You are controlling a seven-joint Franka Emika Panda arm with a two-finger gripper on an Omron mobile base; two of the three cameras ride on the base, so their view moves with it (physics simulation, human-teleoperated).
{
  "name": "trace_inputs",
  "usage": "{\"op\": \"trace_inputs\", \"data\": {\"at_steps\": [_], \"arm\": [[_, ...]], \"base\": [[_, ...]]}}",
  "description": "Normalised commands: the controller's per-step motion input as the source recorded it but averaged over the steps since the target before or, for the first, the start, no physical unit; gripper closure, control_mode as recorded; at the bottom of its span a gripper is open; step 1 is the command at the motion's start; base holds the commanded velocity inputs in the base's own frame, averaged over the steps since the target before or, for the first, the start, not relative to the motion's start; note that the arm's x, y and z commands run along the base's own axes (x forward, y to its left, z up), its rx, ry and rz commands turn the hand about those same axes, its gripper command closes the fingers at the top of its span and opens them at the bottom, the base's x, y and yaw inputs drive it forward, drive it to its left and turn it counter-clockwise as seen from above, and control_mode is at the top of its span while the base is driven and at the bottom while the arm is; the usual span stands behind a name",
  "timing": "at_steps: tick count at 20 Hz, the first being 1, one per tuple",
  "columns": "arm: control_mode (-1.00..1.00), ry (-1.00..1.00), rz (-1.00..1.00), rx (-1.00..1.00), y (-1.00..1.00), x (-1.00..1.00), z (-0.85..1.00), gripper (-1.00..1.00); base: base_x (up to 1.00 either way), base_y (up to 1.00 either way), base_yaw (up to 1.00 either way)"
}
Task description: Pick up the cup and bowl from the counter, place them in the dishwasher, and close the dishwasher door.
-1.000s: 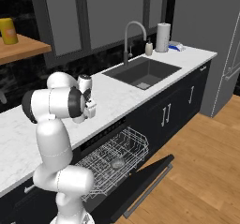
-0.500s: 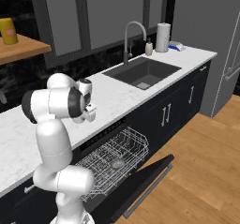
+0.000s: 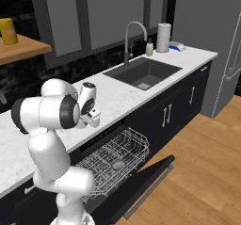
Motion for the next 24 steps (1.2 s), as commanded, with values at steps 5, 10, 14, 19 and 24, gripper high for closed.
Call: {"op": "trace_inputs", "data": {"at_steps": [5,10,14,19,24], "arm": [[-1.00,0.00,-0.12,0.08,-0.98,-0.67,0.11,1.00],[-1.00,0.03,-0.04,0.11,-0.95,-0.12,0.05,1.00],[-1.00,0.03,0.00,0.22,-1.00,0.00,-0.04,1.00],[-1.00,0.04,0.01,0.14,-0.73,0.00,-0.38,1.00],[-1.00,0.04,0.08,0.00,-0.30,0.23,-0.48,1.00]], "base": [[0.00,0.00,0.00],[0.00,0.00,0.00],[0.00,0.00,0.00],[0.00,0.00,0.00],[0.00,0.00,0.00]]}}
